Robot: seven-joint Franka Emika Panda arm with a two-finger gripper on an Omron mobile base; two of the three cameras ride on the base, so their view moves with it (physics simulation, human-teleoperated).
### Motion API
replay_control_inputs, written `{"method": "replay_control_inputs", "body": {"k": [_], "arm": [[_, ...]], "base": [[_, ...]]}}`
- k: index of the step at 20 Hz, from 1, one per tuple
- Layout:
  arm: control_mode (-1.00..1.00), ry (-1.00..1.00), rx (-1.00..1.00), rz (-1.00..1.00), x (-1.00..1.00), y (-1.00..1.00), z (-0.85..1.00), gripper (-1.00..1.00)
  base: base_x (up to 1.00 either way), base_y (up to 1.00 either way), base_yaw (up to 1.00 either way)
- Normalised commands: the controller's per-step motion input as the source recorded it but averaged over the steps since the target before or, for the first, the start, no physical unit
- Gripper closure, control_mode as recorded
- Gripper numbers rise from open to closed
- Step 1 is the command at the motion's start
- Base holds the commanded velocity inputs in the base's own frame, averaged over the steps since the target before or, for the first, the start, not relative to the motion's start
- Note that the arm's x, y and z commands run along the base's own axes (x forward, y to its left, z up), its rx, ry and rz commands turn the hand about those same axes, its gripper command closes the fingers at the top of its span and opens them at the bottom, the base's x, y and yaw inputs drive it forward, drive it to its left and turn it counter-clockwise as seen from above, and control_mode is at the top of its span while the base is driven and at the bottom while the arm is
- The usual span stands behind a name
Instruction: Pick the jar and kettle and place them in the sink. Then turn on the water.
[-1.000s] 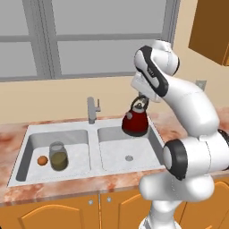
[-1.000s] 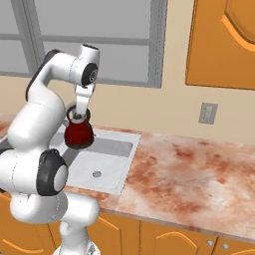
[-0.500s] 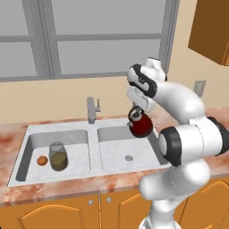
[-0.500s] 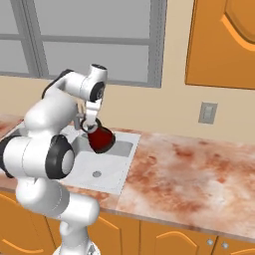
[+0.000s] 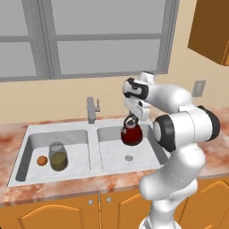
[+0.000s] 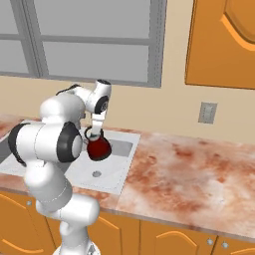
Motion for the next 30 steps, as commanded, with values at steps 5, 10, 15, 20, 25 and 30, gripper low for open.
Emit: {"method": "replay_control_inputs", "body": {"k": [5, 10, 15, 20, 25, 30], "arm": [[-1.00, 0.00, 0.00, 0.00, 0.40, 0.00, -0.51, 1.00], [-1.00, 0.00, -0.02, 0.01, 0.20, 0.00, -0.42, 1.00], [-1.00, 0.00, -0.01, 0.01, 0.16, 0.00, -0.59, 1.00], [-1.00, 0.00, 0.00, 0.01, 0.00, -0.02, -0.65, 1.00], [-1.00, -0.01, 0.00, 0.01, 0.00, 0.00, -0.70, 1.00], [-1.00, 0.00, 0.00, 0.00, -0.09, 0.00, -0.32, 1.00]], "base": [[0.00, 0.00, 0.00], [0.00, 0.00, 0.00], [0.00, 0.00, 0.00], [0.00, 0.00, 0.00], [0.00, 0.00, 0.00], [0.00, 0.00, 0.00]]}}
